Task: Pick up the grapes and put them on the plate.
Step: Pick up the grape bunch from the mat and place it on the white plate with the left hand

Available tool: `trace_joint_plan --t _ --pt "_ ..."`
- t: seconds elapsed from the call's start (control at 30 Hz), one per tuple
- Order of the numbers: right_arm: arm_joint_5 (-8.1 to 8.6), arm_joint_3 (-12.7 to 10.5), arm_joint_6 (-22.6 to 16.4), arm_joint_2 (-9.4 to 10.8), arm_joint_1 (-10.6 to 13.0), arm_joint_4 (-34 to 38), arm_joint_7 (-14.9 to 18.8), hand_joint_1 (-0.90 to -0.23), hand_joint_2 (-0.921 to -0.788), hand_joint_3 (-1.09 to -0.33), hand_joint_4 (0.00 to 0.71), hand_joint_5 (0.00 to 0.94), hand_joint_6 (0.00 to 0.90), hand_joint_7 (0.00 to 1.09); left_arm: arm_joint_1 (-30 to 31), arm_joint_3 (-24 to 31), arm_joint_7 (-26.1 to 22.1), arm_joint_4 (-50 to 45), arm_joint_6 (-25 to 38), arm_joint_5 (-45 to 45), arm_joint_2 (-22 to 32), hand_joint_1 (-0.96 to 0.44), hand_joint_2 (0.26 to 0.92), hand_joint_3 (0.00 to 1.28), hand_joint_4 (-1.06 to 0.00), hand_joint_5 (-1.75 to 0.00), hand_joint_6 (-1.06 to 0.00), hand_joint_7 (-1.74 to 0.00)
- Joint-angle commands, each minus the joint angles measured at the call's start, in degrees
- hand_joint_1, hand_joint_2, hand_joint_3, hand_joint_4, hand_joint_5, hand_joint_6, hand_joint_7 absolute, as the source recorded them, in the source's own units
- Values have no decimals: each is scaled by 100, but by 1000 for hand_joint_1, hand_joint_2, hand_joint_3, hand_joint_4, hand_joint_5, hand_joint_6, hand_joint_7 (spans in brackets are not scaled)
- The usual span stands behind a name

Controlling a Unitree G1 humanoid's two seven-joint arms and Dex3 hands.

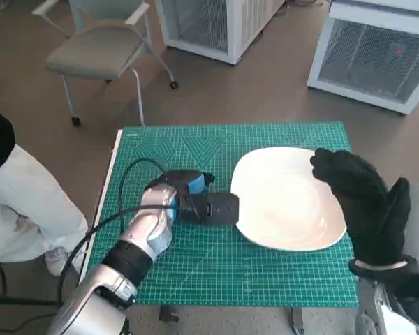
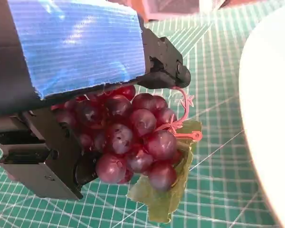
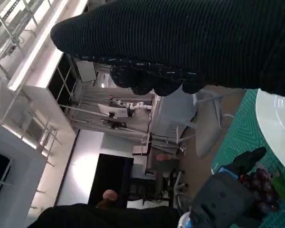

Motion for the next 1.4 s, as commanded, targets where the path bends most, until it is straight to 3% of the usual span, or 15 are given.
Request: trace_joint_plan --t 0.03,0.13,0.2,0.3,0.4,0.5,0.7,1.4 --pt "42 -62 14 -57 28 26 41 -430 -921 -628 423 643 172 957 289 293 -333 -1631 96 -68 479 333 581 872 -492 -1617 -530 -336" --pt "23 -77 -23 -68 19 26 37 -429 -921 -629 425 643 174 956 467 505 -495 -2656 87 -80 750 124 640 714 -514 -1489 -544 -1005" --pt "14 -75 -33 -67 17 25 33 -428 -921 -631 426 643 174 956 521 585 -555 -2975 87 -67 832 58 645 681 -525 -1466 -556 -1180" --pt "10 -71 -48 -63 10 37 32 -428 -921 -633 426 642 175 955 587 726 -655 -3450 108 -62 942 23 669 604 -539 -1515 -625 -1105" --pt "4 -66 -71 -57 7 54 35 -428 -921 -635 427 641 176 954 649 875 -752 -3916 166 -64 1029 10 736 438 -593 -1467 -686 -988" --pt "-9 -58 -97 -46 9 67 32 -428 -921 -635 428 640 177 952 701 997 -819 -4264 215 -72 1078 5 797 289 -661 -1372 -705 -952" --pt "-17 -50 -143 -29 8 113 31 -425 -921 -636 429 638 177 950 781 1123 -837 -4621 238 -62 1081 2 851 152 -742 -1246 -701 -966" --pt "48 -97 -49 -49 110 -53 -13 -422 -921 -637 432 632 180 945 414 946 -1155 -4191 278 -167 619 1 892 65 -746 -1250 -722 -921"
